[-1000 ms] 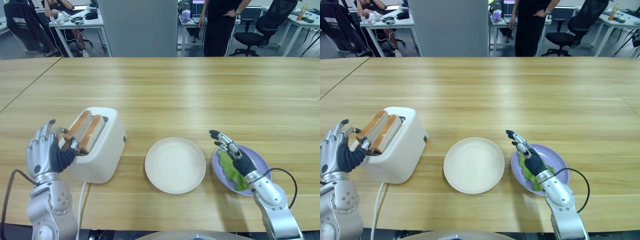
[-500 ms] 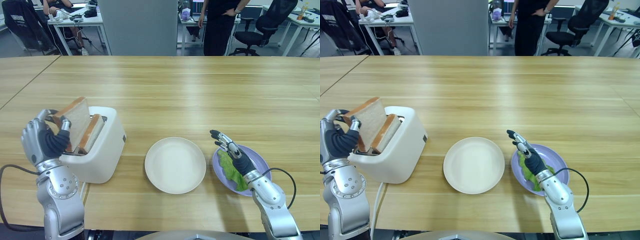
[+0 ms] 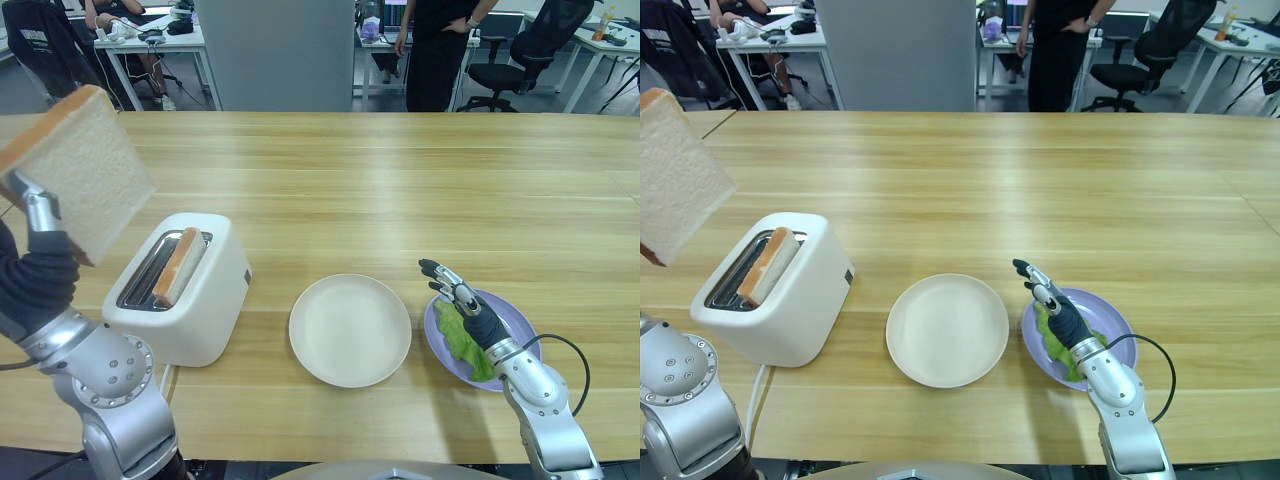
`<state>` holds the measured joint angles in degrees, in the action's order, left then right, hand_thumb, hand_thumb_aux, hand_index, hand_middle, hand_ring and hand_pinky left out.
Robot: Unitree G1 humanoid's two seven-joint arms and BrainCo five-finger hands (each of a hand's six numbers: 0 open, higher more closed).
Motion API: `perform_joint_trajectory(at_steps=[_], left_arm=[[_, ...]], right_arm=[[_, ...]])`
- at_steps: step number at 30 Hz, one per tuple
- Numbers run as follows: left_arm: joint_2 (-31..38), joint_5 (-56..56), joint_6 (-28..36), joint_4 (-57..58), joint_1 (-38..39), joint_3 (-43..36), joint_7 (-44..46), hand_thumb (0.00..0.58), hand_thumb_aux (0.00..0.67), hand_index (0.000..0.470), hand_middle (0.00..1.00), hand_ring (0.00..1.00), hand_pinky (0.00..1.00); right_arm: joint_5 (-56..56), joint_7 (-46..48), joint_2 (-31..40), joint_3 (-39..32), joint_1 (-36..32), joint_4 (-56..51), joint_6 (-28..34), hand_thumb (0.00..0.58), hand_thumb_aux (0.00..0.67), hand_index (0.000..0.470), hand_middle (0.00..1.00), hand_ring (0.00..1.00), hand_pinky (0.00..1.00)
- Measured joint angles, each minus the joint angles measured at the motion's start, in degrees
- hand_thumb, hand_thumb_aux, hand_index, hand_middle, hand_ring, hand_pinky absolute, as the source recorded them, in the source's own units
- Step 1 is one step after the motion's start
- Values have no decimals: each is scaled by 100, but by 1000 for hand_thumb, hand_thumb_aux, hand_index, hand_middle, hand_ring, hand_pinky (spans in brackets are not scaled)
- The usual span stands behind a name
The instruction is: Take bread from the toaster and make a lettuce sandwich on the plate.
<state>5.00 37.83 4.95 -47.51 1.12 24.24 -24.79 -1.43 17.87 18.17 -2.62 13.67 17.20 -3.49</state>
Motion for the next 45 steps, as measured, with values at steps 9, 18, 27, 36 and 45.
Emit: perform_joint_trajectory(at_steps=[9,18,27,36,45], left_arm=[[-510,-2756,547,442,140,-1401,1978,580,670,460,1000,1000,1000],[-422,-3602,469,1524,966,-2880,3157,580,670,460,1000,1000,1000],[-114,-3312,144,3094,952,-3792,3503,580,670,460,1000,1000,1000],[-75,-2800,-389,4289,658,-3964,3116,580,670,460,1000,1000,1000],[-53,-2400,-559,4594,439,-3844,2601,580,670,460,1000,1000,1000]], right_arm=[[11,-144,-98,132,-273,72,-12,0,0,0,0,0,0],[87,-131,-89,319,-739,214,-23,0,0,0,0,0,0],[118,19,-88,249,-915,171,-21,0,0,0,0,0,0],[125,121,-91,215,-963,122,-21,0,0,0,0,0,0],[123,136,-107,190,-960,9,-25,0,0,0,0,0,0]])
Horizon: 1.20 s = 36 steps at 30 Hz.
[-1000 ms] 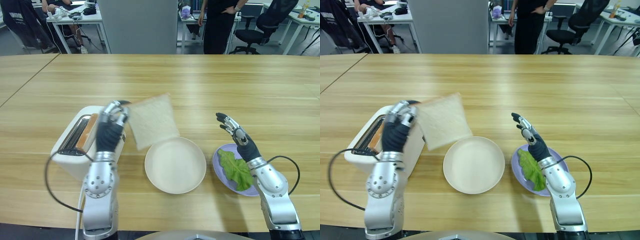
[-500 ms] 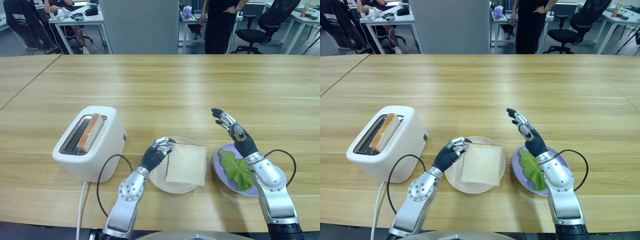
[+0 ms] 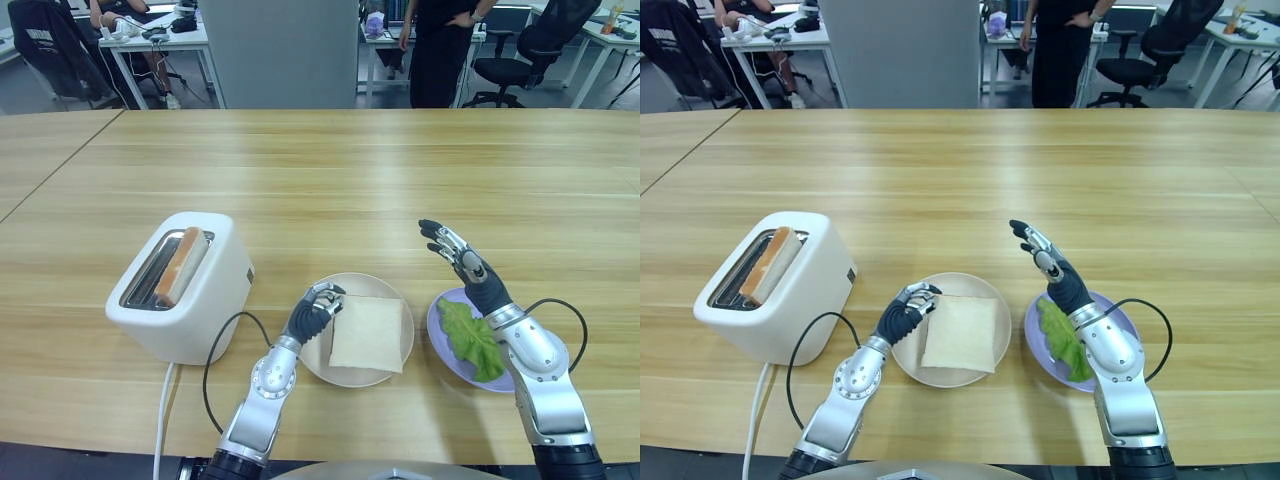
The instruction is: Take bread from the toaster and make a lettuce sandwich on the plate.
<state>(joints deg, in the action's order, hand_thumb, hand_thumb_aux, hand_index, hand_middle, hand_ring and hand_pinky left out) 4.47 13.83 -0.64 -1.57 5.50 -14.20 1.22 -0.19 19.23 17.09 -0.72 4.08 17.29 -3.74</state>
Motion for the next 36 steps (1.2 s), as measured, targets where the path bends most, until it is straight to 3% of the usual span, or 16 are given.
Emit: perform_joint_trajectory(at_steps=[11,12,13,14,15,17,18,20,21,27,32,34,36], left_arm=[[158,464,-18,573,-307,127,-447,580,670,460,1000,1000,1000],[179,545,-18,644,-323,112,-476,559,544,373,1000,1000,1000],[199,606,-19,687,-335,75,-499,520,455,312,1000,1000,1000],[237,760,-19,796,-374,-7,-574,395,292,200,757,757,757],[251,844,-19,848,-393,-45,-621,0,0,0,604,604,604],[328,1190,-2,899,-427,-184,-838,0,0,0,561,561,561],[358,1349,22,914,-445,-225,-930,0,0,0,369,369,369],[425,1640,64,913,-460,-304,-1100,0,0,0,333,333,333],[456,1794,82,912,-464,-337,-1194,0,0,0,239,239,239],[664,2900,510,355,-390,-549,-1647,0,0,0,188,188,188],[739,3803,983,-891,-161,-540,-1742,0,0,0,133,133,133],[648,3782,997,-1165,-57,-501,-1730,0,0,0,27,27,27],[404,3369,912,-1426,193,-390,-1704,0,0,0,0,0,0]], right_arm=[[-2,8,0,-6,7,-99,-32,0,0,0,0,0,0],[-2,8,0,-9,8,-99,-35,0,0,0,0,0,0],[-2,8,1,-9,10,-100,-36,0,0,0,0,0,0],[-2,8,1,-9,10,-101,-39,0,0,0,0,0,0],[-3,8,1,-14,10,-101,-40,0,0,0,0,0,0],[-2,9,2,-29,10,-111,-50,0,0,0,0,0,0],[-3,11,3,-36,9,-117,-54,0,0,0,0,0,0],[-3,12,7,-42,9,-147,-74,0,0,0,0,0,0],[-4,13,8,-45,9,-180,-77,0,0,0,0,0,0],[-114,71,170,-115,3,-228,-75,0,0,0,0,0,0],[-597,142,809,-146,-354,-582,-258,0,0,0,0,0,0],[-758,205,1115,-136,-465,-760,-507,0,0,0,0,0,0],[-1071,192,1634,-122,-608,-1192,-1086,0,0,0,0,0,0]])
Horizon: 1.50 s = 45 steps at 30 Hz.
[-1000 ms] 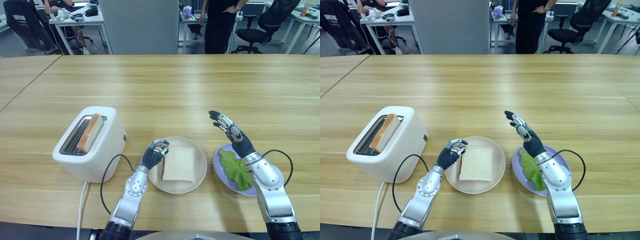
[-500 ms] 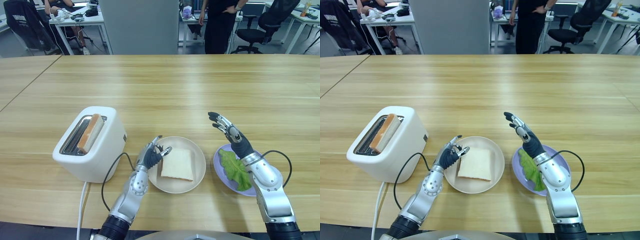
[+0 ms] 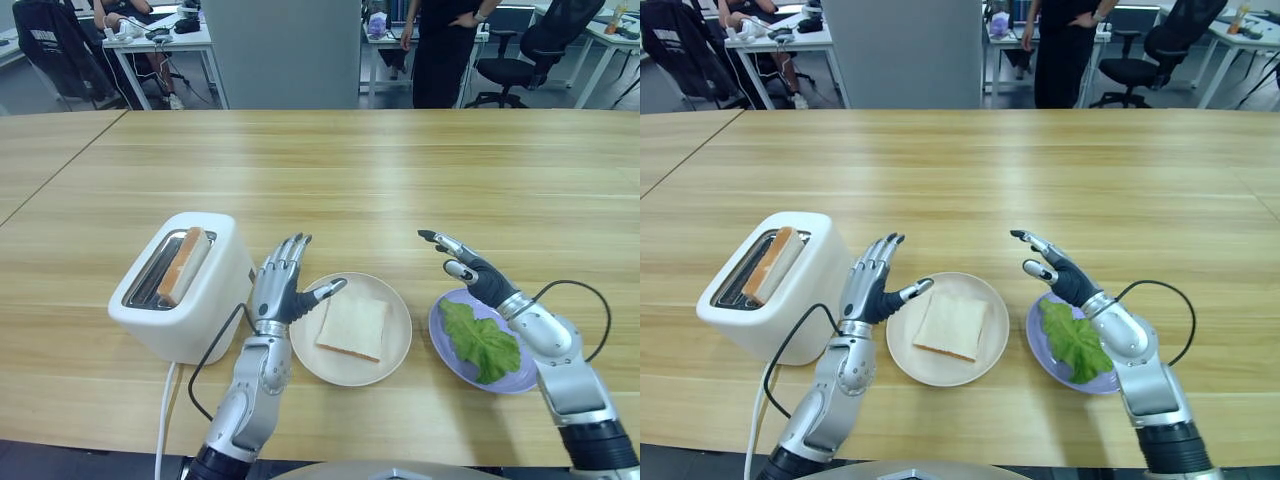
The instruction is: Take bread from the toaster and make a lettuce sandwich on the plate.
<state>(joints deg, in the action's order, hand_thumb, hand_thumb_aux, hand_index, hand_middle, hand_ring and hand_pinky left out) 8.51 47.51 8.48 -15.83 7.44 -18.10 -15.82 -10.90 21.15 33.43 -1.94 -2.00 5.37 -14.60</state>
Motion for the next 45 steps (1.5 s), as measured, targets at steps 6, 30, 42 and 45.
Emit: perform_joint_trajectory(at_steps=[6,30,42,45], left_arm=[[-318,-688,-303,-312,730,134,-56,0,0,0,0,0,0],[-552,-951,-552,47,979,466,-405,0,0,0,0,0,0],[-583,-1096,-684,356,896,555,-514,0,0,0,0,0,0],[-585,-1157,-701,454,899,576,-524,0,0,0,0,0,0]], right_arm=[[-1823,-1396,1717,-57,-910,-2373,-2428,0,0,0,0,0,0],[-7840,-9147,2369,-4899,-3668,-7333,-2450,0,0,0,0,0,0],[-7770,-9614,1988,-5591,-3796,-7581,-2103,164,102,70,4,4,4],[-7756,-9737,1965,-5729,-3707,-7560,-2087,0,0,0,16,16,16]])
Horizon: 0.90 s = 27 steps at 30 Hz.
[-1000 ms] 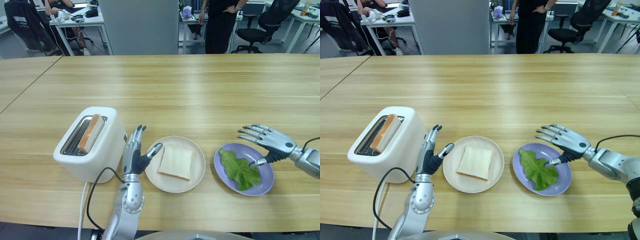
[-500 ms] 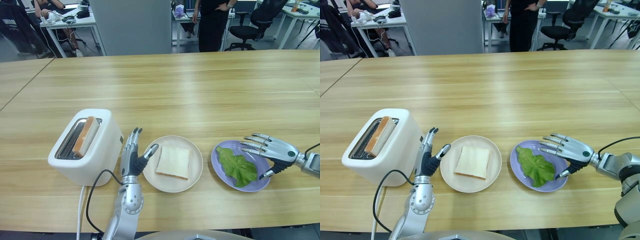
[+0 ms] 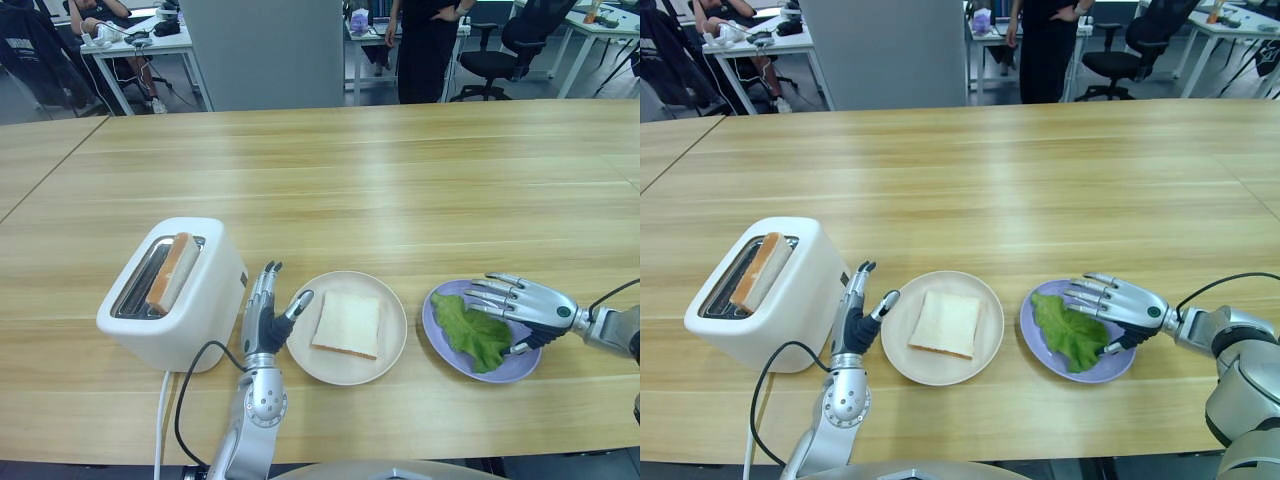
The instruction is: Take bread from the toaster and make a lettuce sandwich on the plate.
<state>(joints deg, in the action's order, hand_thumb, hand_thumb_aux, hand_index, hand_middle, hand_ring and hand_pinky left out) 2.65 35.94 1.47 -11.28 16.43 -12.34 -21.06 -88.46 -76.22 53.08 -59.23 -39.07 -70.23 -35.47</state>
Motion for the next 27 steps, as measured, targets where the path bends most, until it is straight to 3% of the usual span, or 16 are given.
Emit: perform_joint_trajectory(at_steps=[1,2,3,4,5,6,19,27], left_arm=[[0,-13,-11,7,4,15,-7,0,0,0,0,0,0],[0,-31,-25,7,5,31,-16,0,0,0,0,0,0],[0,-45,-39,12,8,46,-28,0,0,0,0,0,0],[0,-58,-46,16,9,52,-38,0,0,0,0,0,0],[0,-90,-63,22,8,61,-46,0,0,0,0,0,0],[0,-99,-80,31,7,65,-51,0,0,0,0,0,0],[44,-210,-225,289,-43,149,-91,0,0,0,0,0,0],[41,-209,-266,458,-112,136,-89,0,0,0,0,0,0]], right_arm=[[-2,-30,0,-62,36,2,1,79,47,32,16,16,16],[-3,-53,-1,-114,69,1,3,281,189,130,12,12,12],[2,-69,-4,-154,91,-1,3,466,373,256,12,12,12],[16,-79,-6,-166,93,1,3,466,373,256,12,12,12],[43,-109,-5,-176,92,0,2,572,591,406,12,12,12],[62,-154,-5,-176,91,1,3,580,670,460,12,12,12],[401,-79,-52,-235,54,74,-35,580,670,460,0,0,0],[1058,69,151,279,-128,703,-505,580,670,460,0,0,0]])
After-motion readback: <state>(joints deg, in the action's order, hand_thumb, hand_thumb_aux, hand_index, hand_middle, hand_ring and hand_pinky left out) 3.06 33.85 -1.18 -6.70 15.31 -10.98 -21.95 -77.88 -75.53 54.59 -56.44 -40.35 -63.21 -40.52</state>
